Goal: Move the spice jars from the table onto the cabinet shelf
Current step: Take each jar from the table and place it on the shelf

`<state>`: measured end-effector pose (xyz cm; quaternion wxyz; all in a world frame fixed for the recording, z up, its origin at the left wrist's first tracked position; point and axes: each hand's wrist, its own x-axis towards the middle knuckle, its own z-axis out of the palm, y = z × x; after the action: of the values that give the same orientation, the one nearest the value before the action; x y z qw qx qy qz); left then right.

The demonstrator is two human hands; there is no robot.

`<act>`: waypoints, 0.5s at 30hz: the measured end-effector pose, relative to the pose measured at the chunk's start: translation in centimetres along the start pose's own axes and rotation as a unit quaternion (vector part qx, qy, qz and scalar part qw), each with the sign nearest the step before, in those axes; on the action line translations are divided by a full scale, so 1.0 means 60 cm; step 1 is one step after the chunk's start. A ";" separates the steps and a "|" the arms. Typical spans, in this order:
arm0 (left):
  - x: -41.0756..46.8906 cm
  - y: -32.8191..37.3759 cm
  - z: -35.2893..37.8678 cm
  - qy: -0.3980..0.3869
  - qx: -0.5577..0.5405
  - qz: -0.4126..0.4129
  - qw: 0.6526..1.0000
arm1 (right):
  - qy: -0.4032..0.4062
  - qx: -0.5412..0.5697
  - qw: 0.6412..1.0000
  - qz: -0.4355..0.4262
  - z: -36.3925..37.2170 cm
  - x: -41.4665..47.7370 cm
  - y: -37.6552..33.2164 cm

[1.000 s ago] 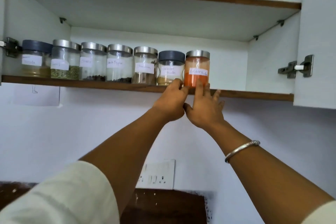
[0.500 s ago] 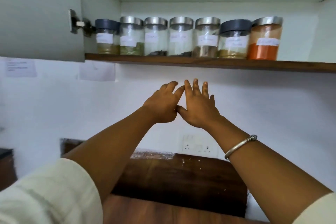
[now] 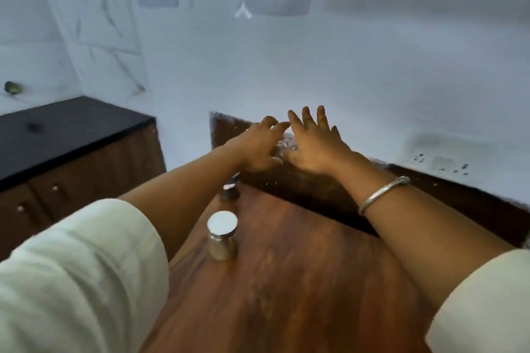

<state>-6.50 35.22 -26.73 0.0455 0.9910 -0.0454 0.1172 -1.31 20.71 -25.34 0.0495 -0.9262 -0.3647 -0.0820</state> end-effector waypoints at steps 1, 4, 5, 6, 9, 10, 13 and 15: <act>-0.014 -0.019 0.015 -0.008 -0.010 -0.008 1.000 | -0.014 0.009 1.000 -0.008 0.024 0.008 -0.019; -0.054 -0.068 0.067 -0.044 -0.036 -0.041 0.998 | -0.068 0.039 0.997 -0.026 0.099 0.029 -0.067; -0.068 -0.091 0.088 -0.060 -0.041 -0.055 0.996 | -0.087 0.053 0.994 -0.028 0.131 0.039 -0.086; -0.080 -0.105 0.106 -0.069 -0.043 -0.063 0.995 | -0.099 0.061 0.993 -0.026 0.156 0.042 -0.097; -0.115 -0.141 0.156 -0.100 -0.058 -0.090 0.989 | -0.143 0.069 0.987 -0.027 0.223 0.053 -0.127; -0.126 -0.153 0.175 -0.110 -0.069 -0.098 0.987 | -0.157 0.067 0.985 -0.028 0.245 0.059 -0.135; -0.153 -0.174 0.221 -0.133 -0.088 -0.116 0.980 | -0.193 0.076 0.978 -0.023 0.300 0.068 -0.154; -0.163 -0.182 0.247 -0.142 -0.103 -0.127 0.976 | -0.216 0.093 0.972 -0.015 0.333 0.071 -0.160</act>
<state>-11.49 45.32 -44.29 0.1547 0.9853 0.0630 -0.0363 -2.51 33.58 -43.87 0.0541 -0.9079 -0.3863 0.1538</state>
